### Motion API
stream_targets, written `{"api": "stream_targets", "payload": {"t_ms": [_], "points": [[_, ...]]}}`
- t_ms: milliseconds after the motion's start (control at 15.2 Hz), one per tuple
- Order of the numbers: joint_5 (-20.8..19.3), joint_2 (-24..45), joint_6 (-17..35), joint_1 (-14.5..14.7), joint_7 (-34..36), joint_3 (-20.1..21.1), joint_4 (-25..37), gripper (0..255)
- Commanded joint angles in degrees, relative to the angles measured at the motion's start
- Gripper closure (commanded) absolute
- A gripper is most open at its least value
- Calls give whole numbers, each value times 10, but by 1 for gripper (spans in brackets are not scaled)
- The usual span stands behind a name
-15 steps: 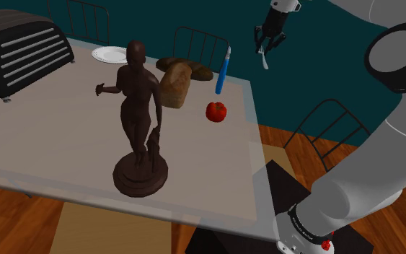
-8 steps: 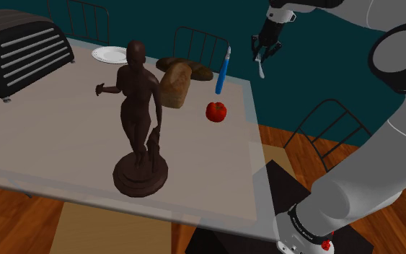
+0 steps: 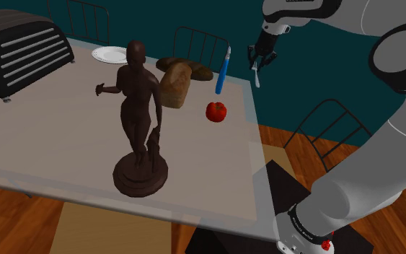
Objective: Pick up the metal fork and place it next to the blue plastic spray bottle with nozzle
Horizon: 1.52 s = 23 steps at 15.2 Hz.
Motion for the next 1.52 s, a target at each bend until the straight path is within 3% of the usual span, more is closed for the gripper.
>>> {"api": "stream_targets", "payload": {"t_ms": [0, 1452], "points": [[0, 1, 16, 0, 1, 0, -15, 255], [1, 38, 177, 0, 1, 0, -139, 255]]}}
